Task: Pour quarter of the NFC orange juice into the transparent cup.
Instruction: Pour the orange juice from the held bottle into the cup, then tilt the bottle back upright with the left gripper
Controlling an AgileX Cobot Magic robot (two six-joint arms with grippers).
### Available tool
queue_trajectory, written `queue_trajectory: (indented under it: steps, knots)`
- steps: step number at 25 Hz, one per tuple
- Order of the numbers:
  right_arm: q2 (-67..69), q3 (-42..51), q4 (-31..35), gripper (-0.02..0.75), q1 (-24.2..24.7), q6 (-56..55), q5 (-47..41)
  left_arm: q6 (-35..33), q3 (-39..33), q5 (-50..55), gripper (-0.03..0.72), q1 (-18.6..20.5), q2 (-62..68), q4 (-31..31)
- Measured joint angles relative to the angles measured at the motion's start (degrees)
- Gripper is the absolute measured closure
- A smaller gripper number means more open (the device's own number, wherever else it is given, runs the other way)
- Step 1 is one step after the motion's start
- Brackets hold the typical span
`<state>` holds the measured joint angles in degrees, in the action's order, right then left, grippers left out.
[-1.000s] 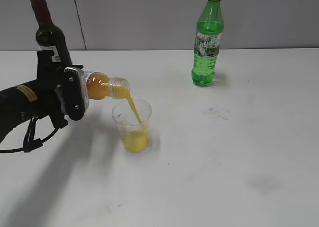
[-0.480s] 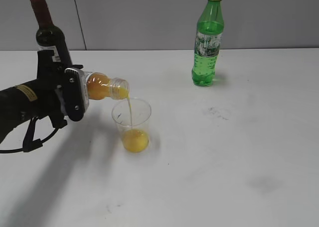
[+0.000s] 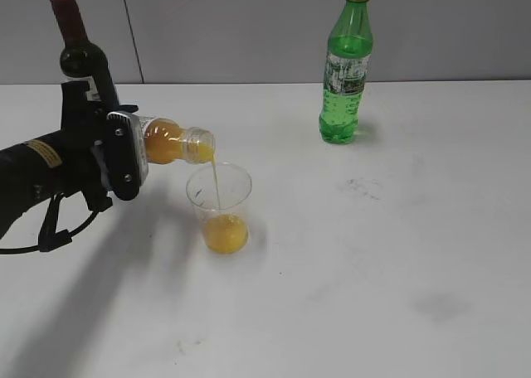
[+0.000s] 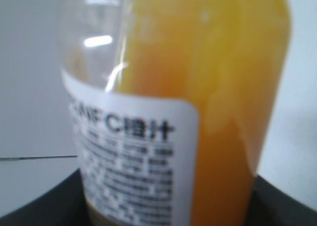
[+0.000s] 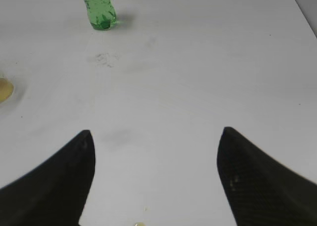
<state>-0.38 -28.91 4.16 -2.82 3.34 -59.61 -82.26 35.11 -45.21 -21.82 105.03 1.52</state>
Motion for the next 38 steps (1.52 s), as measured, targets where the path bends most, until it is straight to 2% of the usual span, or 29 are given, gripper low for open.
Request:
queue_trajectory:
  steps: [38]
  knots:
    - [0.00,0.00,0.00,0.148,0.00,0.00,0.00,-1.30,0.05,-1.77,0.223,0.00,0.00,0.05]
